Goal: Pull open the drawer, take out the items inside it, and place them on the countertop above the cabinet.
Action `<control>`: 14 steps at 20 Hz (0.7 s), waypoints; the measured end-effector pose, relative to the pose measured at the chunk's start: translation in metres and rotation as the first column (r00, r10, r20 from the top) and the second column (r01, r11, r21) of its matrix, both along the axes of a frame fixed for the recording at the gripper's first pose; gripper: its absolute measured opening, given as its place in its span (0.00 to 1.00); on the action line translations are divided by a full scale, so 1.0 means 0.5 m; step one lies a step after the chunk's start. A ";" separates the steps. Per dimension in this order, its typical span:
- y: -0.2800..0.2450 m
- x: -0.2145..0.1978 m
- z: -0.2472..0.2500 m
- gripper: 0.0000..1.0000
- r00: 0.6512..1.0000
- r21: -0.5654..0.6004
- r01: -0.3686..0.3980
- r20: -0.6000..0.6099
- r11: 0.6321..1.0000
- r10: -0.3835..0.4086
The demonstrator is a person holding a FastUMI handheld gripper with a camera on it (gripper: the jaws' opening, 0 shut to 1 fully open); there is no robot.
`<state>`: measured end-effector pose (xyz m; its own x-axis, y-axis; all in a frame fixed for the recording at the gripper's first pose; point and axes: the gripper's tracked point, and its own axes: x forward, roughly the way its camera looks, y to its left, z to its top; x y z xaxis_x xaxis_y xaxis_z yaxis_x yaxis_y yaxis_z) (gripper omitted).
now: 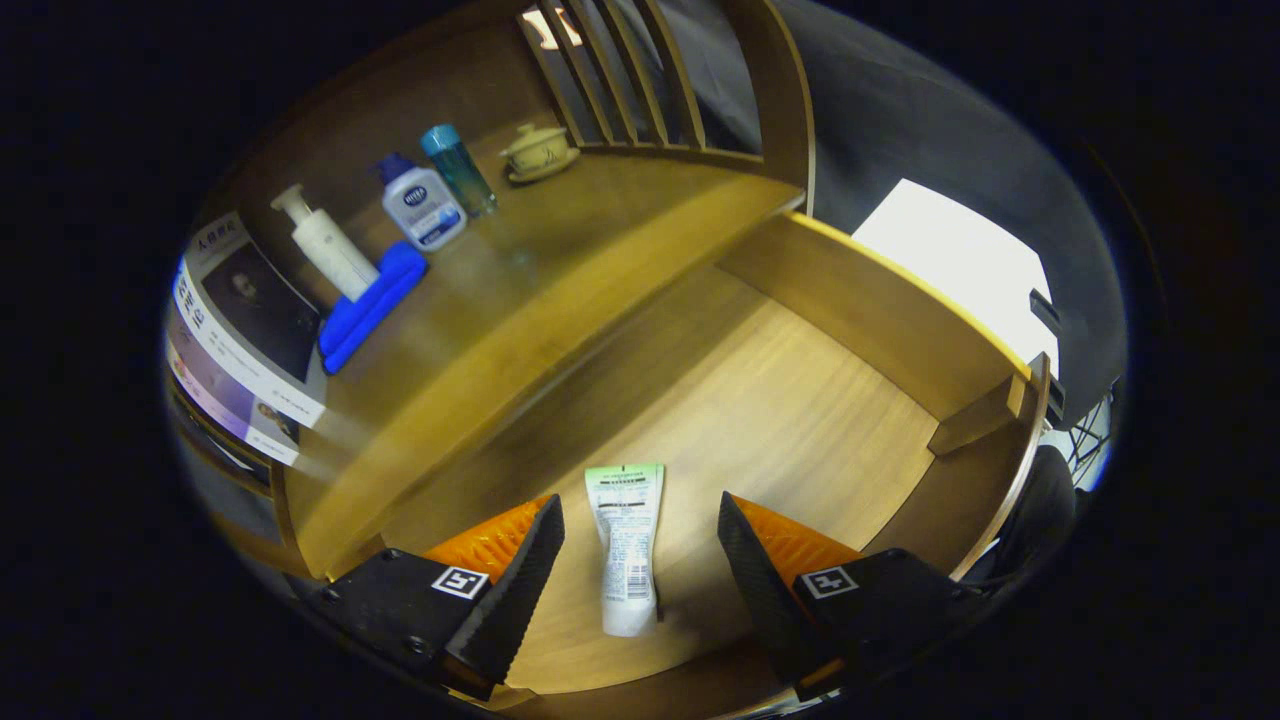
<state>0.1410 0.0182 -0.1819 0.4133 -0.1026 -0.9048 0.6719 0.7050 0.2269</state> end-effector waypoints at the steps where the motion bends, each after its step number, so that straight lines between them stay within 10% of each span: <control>1: 0.009 0.001 -0.012 0.97 1.000 0.003 -0.017 -0.021 1.000 0.017; 6: 0.054 -0.012 -0.057 0.90 0.994 0.056 -0.037 -0.101 0.998 0.043; 14: 0.068 -0.007 -0.095 0.50 0.986 0.178 0.022 -0.165 0.984 0.008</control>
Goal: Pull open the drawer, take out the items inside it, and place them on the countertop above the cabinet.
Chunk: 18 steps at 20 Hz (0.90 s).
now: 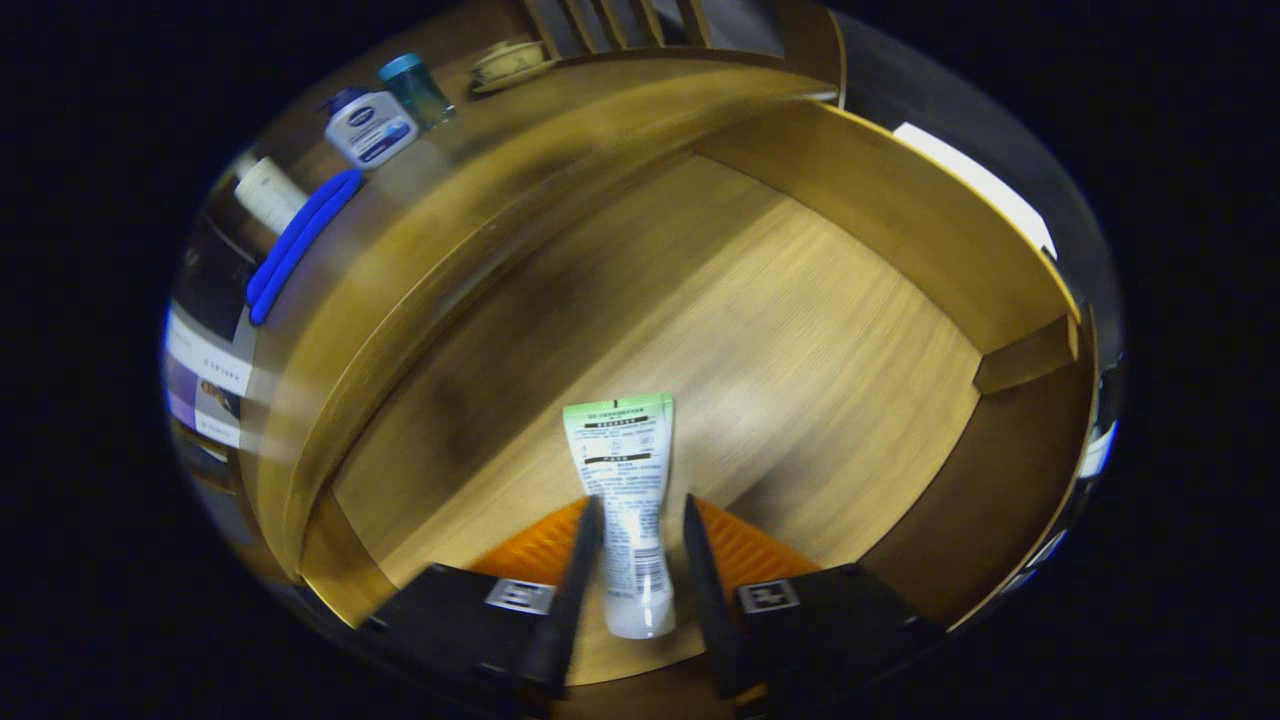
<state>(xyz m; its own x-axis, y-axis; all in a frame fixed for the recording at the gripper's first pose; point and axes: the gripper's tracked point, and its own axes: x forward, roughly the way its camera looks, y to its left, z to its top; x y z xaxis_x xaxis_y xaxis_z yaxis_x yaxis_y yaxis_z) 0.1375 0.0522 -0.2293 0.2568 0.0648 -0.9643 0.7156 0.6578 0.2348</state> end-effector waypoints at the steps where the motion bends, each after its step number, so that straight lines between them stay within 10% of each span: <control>1: -0.004 -0.001 -0.003 0.46 1.000 0.014 -0.004 -0.010 1.000 0.004; 18: -0.051 -0.037 0.025 0.30 0.981 -0.032 0.187 0.051 0.982 -0.185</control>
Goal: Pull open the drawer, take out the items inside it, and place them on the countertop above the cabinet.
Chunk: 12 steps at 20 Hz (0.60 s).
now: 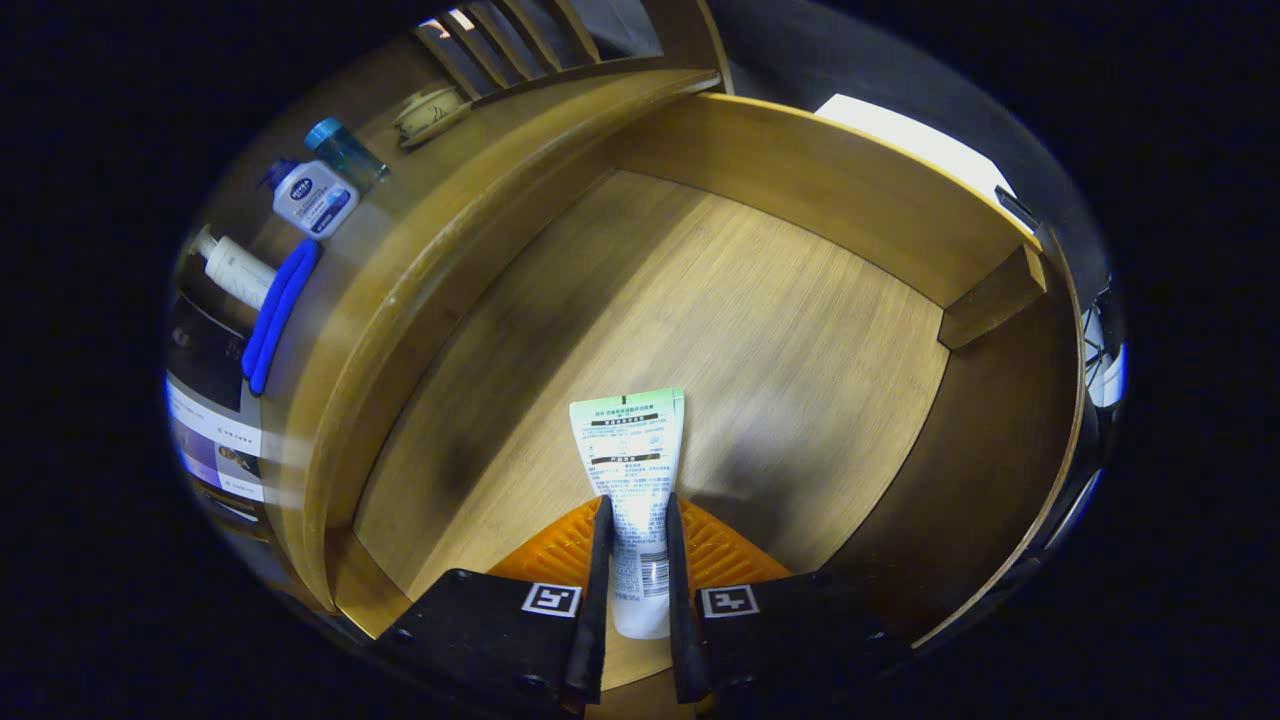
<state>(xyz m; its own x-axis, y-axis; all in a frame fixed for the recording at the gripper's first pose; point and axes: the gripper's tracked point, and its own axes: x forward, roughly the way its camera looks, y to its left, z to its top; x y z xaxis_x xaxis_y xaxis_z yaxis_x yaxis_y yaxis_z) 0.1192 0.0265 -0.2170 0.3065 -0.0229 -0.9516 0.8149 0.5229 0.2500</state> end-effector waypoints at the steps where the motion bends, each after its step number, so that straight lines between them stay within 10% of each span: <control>1: -0.002 0.005 0.006 0.30 1.000 -0.003 0.004 0.019 1.000 -0.004; 12: -0.016 0.021 0.126 0.30 0.981 -0.121 0.017 0.194 0.992 0.007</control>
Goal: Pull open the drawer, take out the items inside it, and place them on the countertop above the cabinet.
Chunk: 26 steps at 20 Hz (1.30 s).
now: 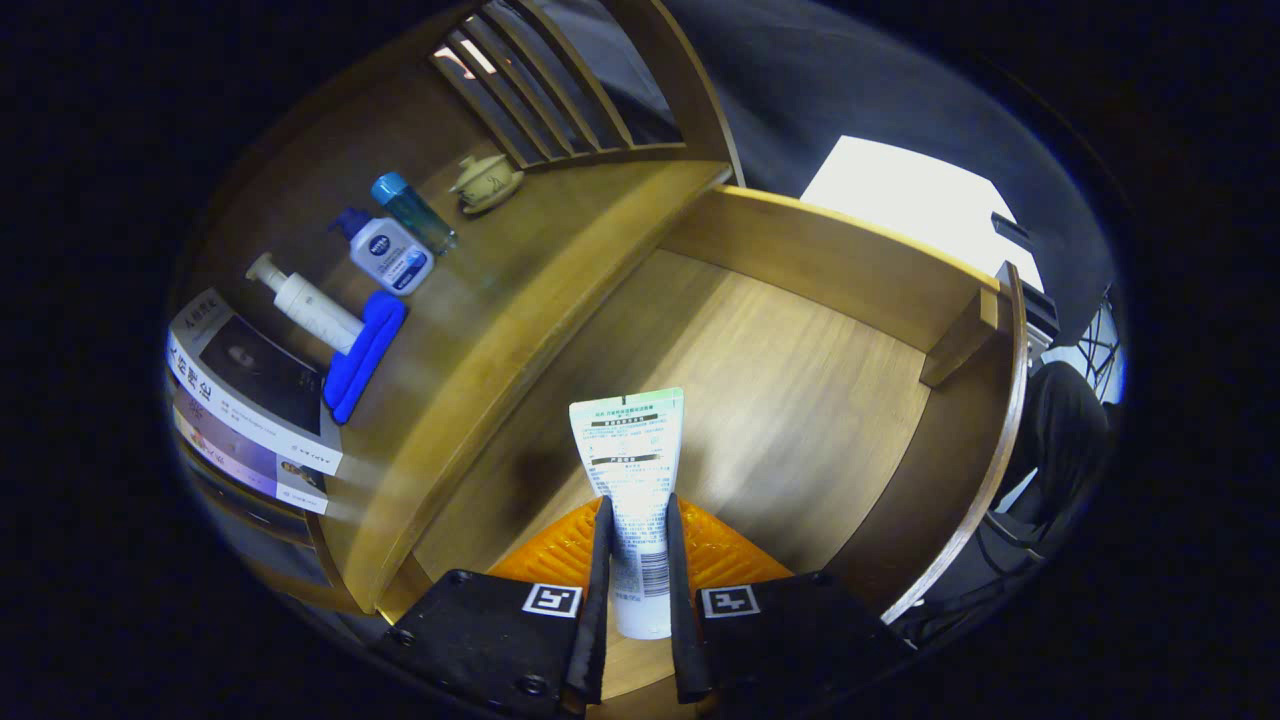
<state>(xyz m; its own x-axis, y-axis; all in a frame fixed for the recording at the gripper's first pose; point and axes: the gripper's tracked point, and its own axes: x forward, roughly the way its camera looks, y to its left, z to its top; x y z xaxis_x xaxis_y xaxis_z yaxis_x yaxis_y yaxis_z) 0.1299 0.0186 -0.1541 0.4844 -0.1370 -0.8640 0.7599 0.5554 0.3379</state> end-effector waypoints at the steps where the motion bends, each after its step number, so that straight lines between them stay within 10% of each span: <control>1: -0.003 0.002 0.013 0.29 1.000 -0.023 -0.002 0.016 1.000 0.002; 15: 0.008 0.126 0.193 0.29 0.935 -0.417 -0.198 0.192 0.887 0.299; 26: 0.024 0.281 0.216 0.29 0.842 -0.342 -0.412 0.211 0.845 0.496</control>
<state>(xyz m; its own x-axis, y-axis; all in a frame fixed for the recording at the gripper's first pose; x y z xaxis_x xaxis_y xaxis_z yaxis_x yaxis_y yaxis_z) 0.2706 0.0308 -0.0460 0.7650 -0.0497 -0.6421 0.2939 0.9141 0.2794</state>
